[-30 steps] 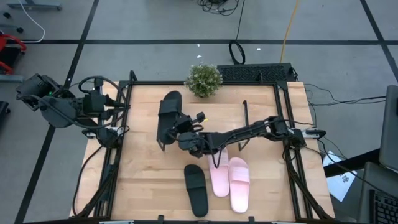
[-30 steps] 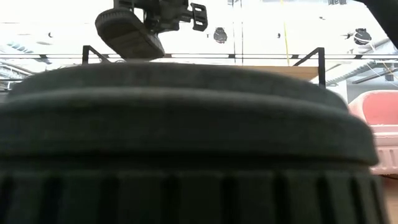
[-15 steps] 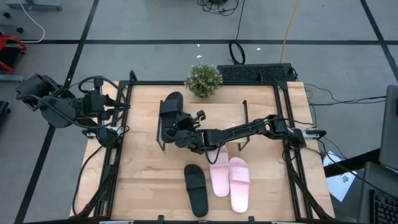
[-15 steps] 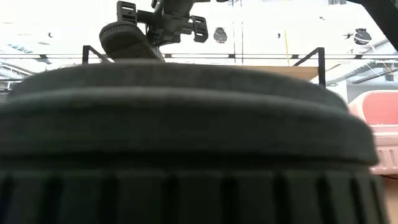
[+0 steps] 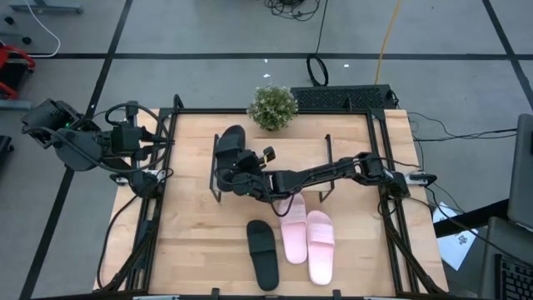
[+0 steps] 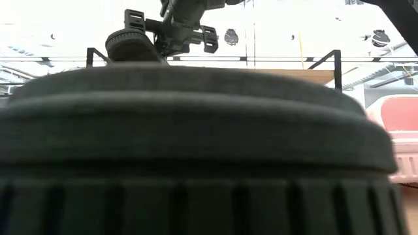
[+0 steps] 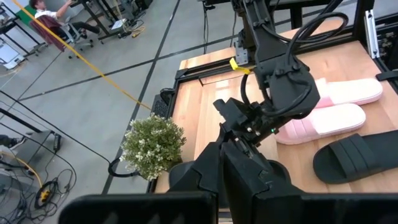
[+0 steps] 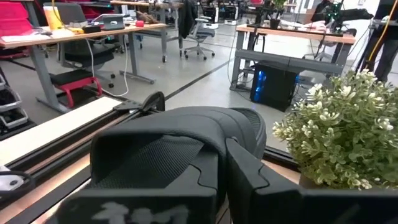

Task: Pick and place slides into the shelf
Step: Put the black slide on the shelf

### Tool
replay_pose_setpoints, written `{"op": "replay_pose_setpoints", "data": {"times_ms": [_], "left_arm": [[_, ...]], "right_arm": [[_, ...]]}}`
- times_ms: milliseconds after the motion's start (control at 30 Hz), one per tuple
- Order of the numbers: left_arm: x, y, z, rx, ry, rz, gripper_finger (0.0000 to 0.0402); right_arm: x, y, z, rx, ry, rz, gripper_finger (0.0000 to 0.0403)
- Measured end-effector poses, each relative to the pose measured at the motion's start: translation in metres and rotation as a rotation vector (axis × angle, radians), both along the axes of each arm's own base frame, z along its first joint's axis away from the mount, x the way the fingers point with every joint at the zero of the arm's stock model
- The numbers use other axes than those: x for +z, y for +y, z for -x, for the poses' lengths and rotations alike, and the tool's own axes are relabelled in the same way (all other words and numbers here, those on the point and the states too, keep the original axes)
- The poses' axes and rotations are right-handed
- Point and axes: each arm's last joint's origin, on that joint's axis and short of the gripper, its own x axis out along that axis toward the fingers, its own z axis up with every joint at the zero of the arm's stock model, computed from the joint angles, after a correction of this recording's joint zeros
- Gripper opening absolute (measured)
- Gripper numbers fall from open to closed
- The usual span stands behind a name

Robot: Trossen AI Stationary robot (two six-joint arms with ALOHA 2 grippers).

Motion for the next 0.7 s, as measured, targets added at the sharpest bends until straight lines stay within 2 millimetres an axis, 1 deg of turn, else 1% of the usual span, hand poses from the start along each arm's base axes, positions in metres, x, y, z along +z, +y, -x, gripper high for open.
{"op": "replay_pose_setpoints", "data": {"times_ms": [400,500,700], "left_arm": [[0.0,0.0,0.0,0.0,0.0,0.0,0.0019],[0.0,0.0,0.0,0.001,0.0,0.001,0.0019],[0.0,0.0,0.0,0.001,0.0,0.001,0.0019]], "right_arm": [[-0.002,-0.004,0.001,-0.003,-0.006,-0.025,0.0],[-0.006,-0.008,0.002,-0.018,-0.003,-0.038,0.0],[-0.017,-0.008,0.004,-0.025,-0.026,-0.062,0.0]]}}
